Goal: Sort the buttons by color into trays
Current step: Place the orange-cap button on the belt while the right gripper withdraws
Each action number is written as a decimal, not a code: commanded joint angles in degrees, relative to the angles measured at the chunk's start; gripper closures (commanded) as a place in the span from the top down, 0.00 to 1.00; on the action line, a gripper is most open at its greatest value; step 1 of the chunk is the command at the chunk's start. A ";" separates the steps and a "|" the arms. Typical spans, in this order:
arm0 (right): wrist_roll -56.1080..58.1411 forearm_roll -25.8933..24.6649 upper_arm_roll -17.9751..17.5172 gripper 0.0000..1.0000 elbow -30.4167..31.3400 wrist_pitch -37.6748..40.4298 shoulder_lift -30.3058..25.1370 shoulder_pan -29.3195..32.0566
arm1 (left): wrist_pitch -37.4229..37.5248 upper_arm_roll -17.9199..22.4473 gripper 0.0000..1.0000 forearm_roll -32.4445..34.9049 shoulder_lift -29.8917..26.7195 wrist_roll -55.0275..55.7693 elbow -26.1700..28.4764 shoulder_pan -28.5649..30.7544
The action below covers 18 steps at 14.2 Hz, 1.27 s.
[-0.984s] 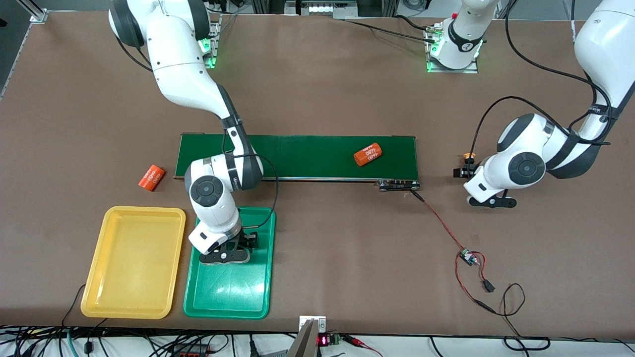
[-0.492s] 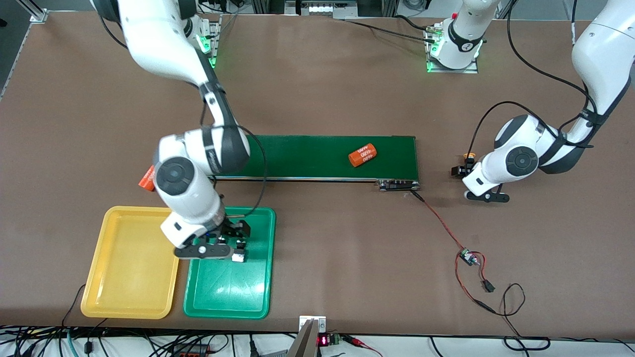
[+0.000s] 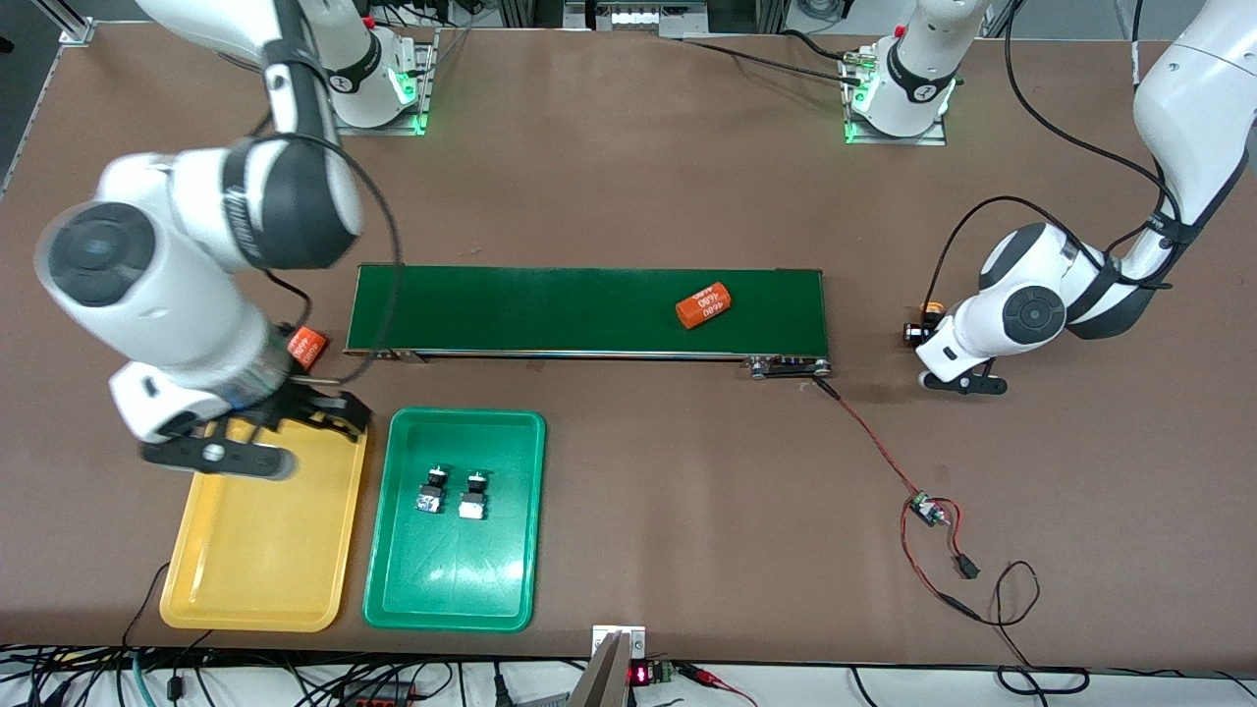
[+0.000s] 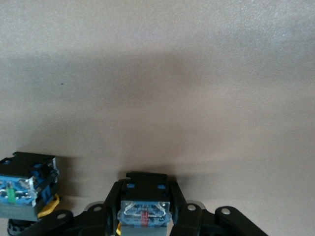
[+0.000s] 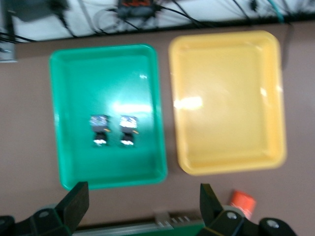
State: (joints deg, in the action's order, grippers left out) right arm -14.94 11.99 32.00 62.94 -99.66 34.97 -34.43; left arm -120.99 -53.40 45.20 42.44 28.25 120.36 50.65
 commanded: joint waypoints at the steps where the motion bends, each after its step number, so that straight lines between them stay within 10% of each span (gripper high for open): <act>1: 0.17 -0.65 3.06 1.00 1.31 2.19 -0.78 -0.47 | 3.20 -5.20 0.23 1.03 -1.75 -0.04 0.41 2.16; 10: 12.37 -0.30 3.08 1.00 2.10 2.28 -4.37 7.25 | 8.14 -19.46 0.23 -8.46 -0.70 12.08 -3.97 -3.95; 18: 13.62 -5.21 -19.84 1.00 9.47 2.54 -14.30 28.68 | 1.73 -11.38 0.24 -8.11 0.80 19.92 -7.06 -17.78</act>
State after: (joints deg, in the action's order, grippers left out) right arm -1.91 8.81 18.37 68.49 -97.40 25.13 -10.60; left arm -118.73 -66.46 37.61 42.64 49.27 114.70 32.72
